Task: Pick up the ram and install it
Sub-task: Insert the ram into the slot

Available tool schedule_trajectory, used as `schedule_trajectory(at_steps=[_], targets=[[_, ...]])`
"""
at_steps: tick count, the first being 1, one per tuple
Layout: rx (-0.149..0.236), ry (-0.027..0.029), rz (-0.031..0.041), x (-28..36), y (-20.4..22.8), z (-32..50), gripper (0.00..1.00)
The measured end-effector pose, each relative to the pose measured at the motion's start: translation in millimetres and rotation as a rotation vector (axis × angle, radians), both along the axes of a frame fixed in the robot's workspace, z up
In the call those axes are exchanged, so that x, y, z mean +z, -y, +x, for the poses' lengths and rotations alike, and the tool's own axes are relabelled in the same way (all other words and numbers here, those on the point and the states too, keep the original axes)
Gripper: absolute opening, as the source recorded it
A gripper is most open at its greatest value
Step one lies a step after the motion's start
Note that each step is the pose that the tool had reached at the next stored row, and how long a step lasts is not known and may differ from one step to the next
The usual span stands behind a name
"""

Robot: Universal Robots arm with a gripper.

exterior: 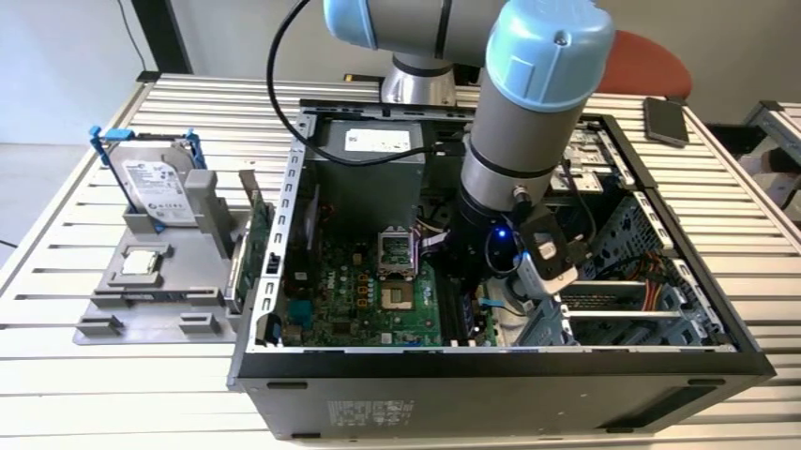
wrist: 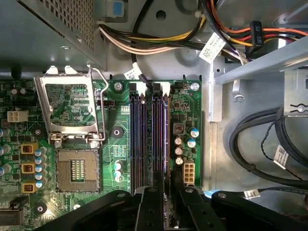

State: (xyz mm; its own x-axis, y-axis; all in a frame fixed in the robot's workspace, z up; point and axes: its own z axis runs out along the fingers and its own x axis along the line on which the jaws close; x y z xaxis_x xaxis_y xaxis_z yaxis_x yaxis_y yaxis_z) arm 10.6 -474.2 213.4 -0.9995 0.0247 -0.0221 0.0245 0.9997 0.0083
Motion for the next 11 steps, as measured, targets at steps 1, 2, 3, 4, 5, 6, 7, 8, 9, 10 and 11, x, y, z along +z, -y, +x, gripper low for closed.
schedule_trajectory(at_steps=[1, 2, 3, 4, 5, 6, 7, 8, 9, 10, 11], targets=[[-0.004, 0.0001, 0.0004, 4.4, 0.0, 0.0, 1.00], [-0.004, 0.0001, 0.0005, 9.0, 0.0, 0.0, 1.00], [-0.004, 0.0001, 0.0004, 13.2, -0.1, -0.1, 1.00], [-0.004, 0.0002, 0.0007, 17.7, -0.1, -0.1, 1.00], [-0.004, 0.0001, 0.0003, 22.3, -0.2, 0.0, 1.00], [-0.004, 0.0001, 0.0007, 26.7, -0.2, -0.1, 1.00], [-0.004, 0.0000, 0.0003, 31.3, -0.3, -0.1, 1.00], [-0.004, 0.0002, 0.0006, 35.7, -0.3, -0.1, 1.00], [-0.004, 0.0001, 0.0004, 40.6, -0.3, -0.1, 1.00], [-0.004, 0.0001, 0.0005, 45.1, -0.3, -0.1, 1.00], [-0.004, 0.0001, 0.0006, 49.6, -0.3, -0.1, 1.00]])
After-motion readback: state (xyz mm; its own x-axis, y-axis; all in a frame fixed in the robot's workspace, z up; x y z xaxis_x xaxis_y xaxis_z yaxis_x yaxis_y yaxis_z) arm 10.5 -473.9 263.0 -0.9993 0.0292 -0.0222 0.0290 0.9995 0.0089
